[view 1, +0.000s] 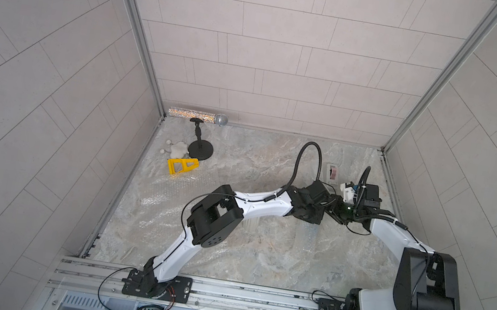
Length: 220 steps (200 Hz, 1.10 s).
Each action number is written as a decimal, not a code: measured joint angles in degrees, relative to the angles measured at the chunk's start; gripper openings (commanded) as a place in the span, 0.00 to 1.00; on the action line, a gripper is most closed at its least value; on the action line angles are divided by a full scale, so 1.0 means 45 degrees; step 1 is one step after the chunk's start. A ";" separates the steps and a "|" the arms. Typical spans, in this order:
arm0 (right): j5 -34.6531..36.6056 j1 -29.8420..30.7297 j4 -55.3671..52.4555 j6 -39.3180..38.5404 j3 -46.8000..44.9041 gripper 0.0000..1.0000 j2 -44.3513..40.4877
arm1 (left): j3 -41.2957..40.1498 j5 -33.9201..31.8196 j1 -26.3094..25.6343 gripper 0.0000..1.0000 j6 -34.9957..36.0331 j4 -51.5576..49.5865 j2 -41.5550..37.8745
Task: Wrap vases in bubble wrap
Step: Wrap the vase in bubble wrap.
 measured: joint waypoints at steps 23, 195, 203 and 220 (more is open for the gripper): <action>0.0044 0.0010 0.0126 -0.0073 0.0185 0.56 0.0704 | -0.0063 0.0063 -0.0005 0.00 -0.0039 0.0165 0.0000; 0.0646 0.0092 0.2492 0.0393 -0.0996 0.11 0.1161 | -0.2482 0.0311 0.0151 0.81 -0.0418 0.0583 -0.2453; 0.0651 0.0092 0.2686 0.0442 -0.1127 0.11 0.1098 | -0.2618 0.0374 0.0175 0.82 -0.0607 0.0685 -0.2424; 0.0665 0.0092 0.2963 0.0534 -0.1277 0.10 0.1044 | -0.2759 0.0612 0.0189 0.84 -0.0918 0.0797 -0.2283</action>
